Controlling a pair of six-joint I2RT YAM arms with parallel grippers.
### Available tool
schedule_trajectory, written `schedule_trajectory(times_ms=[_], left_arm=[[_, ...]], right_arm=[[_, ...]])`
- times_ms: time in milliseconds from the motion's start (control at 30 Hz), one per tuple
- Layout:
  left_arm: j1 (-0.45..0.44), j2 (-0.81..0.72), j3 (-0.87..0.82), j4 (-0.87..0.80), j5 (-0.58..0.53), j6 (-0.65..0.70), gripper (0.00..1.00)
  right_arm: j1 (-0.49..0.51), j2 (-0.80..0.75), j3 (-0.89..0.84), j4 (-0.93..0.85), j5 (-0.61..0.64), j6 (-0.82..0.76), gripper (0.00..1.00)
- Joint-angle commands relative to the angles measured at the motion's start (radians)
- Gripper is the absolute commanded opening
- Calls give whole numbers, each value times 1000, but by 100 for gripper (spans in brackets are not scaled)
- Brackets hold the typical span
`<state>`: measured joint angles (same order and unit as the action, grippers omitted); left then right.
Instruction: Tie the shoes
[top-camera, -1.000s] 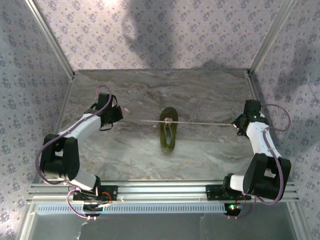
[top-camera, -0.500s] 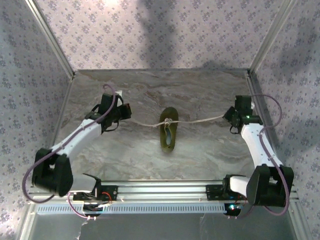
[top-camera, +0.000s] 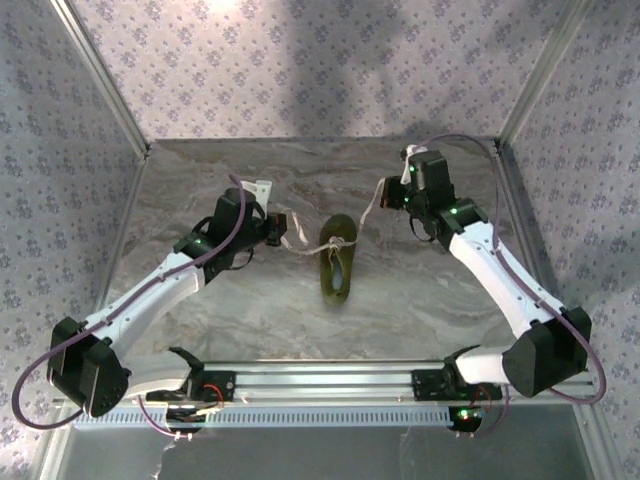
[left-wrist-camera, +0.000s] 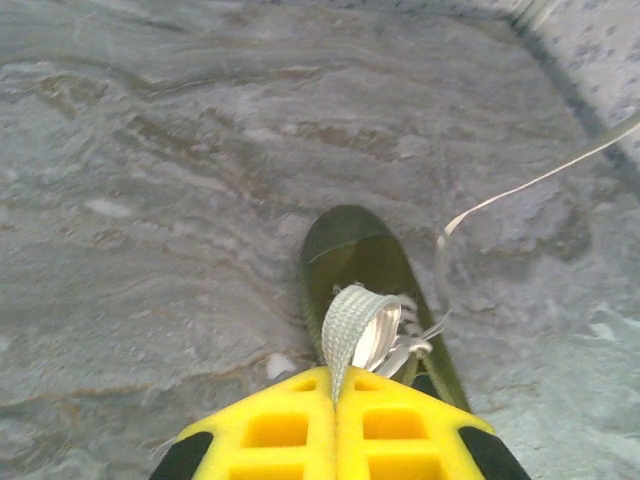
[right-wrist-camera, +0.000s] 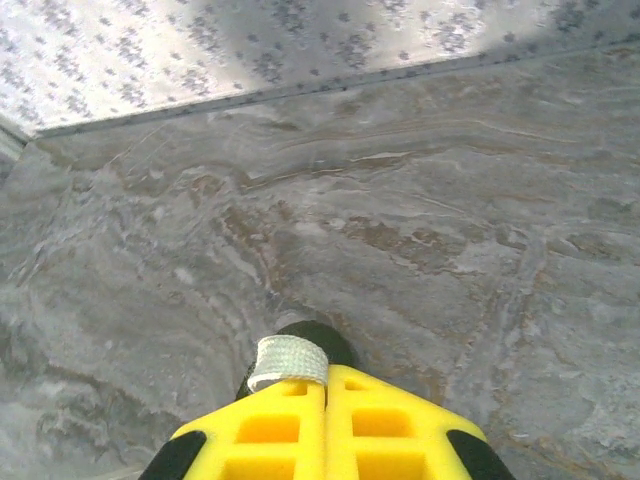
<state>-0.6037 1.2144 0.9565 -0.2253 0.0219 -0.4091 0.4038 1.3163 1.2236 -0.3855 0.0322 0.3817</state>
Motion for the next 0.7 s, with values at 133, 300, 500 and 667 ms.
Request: schedule_trajectory(times_ms=[133,300,500,667], left_arm=[[-18,-22,-17,-196,-351,-141,5],[7,28,-33,-222,-335,-190,35],[65,8,-32,-198,-260,-136,61],[61,14,-61,56,109,82,75]], right_arm=[[28,-150,-20,-18,60,-64,0],[35,-248,-58,30,-61,-94,0],[41,-303,-46,33,-104,-98,0],[41,-318,-39,27,-110,-96,0]])
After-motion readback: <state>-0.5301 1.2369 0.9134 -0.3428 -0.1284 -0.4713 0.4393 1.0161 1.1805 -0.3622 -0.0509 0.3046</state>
